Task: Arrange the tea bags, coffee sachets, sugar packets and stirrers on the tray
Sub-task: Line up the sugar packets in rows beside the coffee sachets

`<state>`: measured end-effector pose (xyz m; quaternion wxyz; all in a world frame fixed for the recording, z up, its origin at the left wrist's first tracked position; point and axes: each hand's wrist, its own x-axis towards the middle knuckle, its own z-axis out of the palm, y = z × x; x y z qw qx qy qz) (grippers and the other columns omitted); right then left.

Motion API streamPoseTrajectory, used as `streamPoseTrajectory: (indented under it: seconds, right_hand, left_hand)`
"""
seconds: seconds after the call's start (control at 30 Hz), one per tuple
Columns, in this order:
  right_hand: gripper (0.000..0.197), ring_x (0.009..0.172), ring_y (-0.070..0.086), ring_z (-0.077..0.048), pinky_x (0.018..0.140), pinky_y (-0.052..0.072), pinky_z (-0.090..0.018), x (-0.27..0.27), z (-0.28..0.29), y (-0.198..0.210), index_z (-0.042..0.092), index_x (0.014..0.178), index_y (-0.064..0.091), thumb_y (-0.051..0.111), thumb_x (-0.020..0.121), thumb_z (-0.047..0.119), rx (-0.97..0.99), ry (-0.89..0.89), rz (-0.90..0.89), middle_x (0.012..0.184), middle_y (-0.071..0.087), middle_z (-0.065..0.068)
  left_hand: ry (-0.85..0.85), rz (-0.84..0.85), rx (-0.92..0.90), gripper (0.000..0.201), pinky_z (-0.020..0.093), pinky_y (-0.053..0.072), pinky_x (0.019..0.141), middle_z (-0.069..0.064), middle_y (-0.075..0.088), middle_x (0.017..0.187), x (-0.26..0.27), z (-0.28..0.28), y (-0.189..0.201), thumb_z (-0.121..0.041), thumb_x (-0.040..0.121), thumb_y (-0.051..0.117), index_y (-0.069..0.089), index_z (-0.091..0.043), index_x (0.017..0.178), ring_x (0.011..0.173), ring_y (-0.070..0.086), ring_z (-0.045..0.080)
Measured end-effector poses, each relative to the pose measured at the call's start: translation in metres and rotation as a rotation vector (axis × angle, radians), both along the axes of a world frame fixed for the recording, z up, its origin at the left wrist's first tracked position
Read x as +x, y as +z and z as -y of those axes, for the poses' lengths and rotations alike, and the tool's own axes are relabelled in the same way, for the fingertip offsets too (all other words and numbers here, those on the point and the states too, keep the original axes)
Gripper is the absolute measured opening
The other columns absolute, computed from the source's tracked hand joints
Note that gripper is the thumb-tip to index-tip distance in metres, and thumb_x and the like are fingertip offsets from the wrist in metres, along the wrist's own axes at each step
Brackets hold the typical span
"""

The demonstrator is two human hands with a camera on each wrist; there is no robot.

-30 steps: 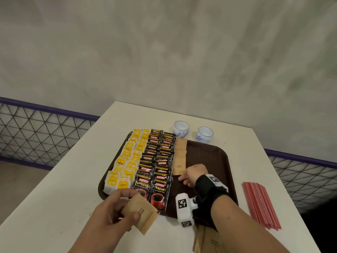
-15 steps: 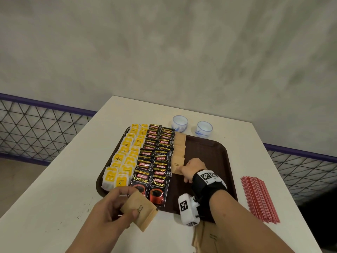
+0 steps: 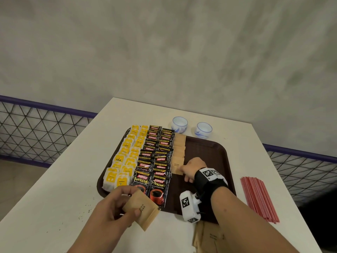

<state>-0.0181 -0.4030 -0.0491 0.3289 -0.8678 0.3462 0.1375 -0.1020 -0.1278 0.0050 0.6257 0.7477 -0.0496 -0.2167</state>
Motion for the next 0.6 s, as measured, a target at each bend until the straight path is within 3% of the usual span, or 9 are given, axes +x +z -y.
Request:
streamPoseTrajectory:
  seconds: [0.13,0.23,0.37,0.47,0.6]
  right_hand:
    - [0.024,0.074,0.069,-0.023,0.07,0.057,-0.03,0.002,0.009,0.001,0.008,0.09,0.068,0.064,0.083,0.031,-0.071,-0.027,0.098,0.085,0.074,-0.009]
    - [0.027,0.09,0.067,-0.025,0.071,0.05,-0.027,0.007,0.012,0.007,0.006,0.093,0.069,0.065,0.086,0.033,-0.07,-0.064,0.164,0.095,0.07,-0.007]
    - [0.03,0.08,0.061,-0.023,0.064,0.044,-0.025,0.019,0.009,0.011,0.005,0.096,0.069,0.066,0.087,0.033,-0.02,-0.119,0.178,0.092,0.067,-0.008]
    - [0.035,0.076,0.062,-0.024,0.048,0.036,-0.023,0.03,0.008,0.006,0.004,0.092,0.068,0.068,0.082,0.037,-0.012,-0.118,0.152,0.097,0.071,-0.012]
    - [0.033,0.072,0.061,-0.022,0.047,0.038,-0.023,0.036,0.008,0.002,0.005,0.088,0.064,0.071,0.079,0.036,-0.004,-0.112,0.138,0.089,0.066,-0.009]
  left_hand:
    - [-0.001,0.002,0.006,0.033,0.026,0.048,0.056,0.002,0.072,0.08,0.0,0.001,0.0,0.006,0.08,0.066,0.06,-0.021,0.099,0.055,0.055,0.014]
    - [-0.003,-0.005,0.01,0.034,0.024,0.049,0.055,0.002,0.073,0.081,0.0,0.001,-0.002,0.006,0.079,0.066,0.06,-0.021,0.099,0.054,0.057,0.014]
    - [0.005,-0.009,0.002,0.034,0.025,0.049,0.054,0.009,0.071,0.078,0.0,-0.005,-0.006,0.01,0.078,0.066,0.061,-0.015,0.1,0.054,0.059,0.013]
    - [0.026,-0.025,0.006,0.035,0.026,0.049,0.055,0.006,0.072,0.08,0.003,-0.009,-0.009,0.008,0.078,0.067,0.06,-0.018,0.101,0.056,0.061,0.014]
    - [0.034,-0.022,0.016,0.035,0.026,0.05,0.056,0.008,0.072,0.083,0.005,-0.012,-0.011,0.007,0.079,0.066,0.06,-0.019,0.102,0.055,0.06,0.014]
